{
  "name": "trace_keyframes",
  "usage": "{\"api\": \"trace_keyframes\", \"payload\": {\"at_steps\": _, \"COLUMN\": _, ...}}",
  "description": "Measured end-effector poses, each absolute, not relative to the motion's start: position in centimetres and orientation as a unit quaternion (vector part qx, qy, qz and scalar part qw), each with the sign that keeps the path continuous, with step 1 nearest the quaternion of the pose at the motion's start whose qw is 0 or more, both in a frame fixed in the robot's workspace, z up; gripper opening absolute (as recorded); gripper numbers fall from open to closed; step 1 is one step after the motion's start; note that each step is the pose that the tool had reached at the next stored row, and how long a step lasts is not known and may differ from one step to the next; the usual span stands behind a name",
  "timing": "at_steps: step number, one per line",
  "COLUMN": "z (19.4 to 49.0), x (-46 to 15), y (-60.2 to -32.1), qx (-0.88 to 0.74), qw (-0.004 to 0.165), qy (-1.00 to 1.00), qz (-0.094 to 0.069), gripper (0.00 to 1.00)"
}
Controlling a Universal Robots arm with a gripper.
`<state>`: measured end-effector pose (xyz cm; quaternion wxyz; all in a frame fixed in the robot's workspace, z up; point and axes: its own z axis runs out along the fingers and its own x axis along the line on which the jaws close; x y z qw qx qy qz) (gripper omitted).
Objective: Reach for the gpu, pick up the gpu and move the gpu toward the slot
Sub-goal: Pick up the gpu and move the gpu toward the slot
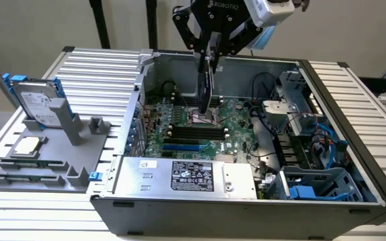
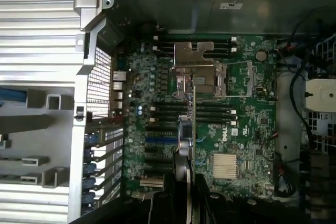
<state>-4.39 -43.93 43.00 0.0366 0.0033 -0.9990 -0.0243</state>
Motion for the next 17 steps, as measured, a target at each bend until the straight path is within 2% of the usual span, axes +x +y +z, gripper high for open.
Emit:
{"api": "trace_keyframes", "payload": {"at_steps": 7, "z": 42.2, "x": -2.2, "y": -42.8, "qx": 0.003, "qw": 0.037, "qy": -0.999, "qz": -0.024, "gripper": 0.26}}
{"api": "trace_keyframes", "payload": {"at_steps": 17, "z": 42.0, "x": -1.9, "y": -42.7, "qx": 0.003, "qw": 0.036, "qy": -0.999, "qz": -0.023, "gripper": 0.26}}
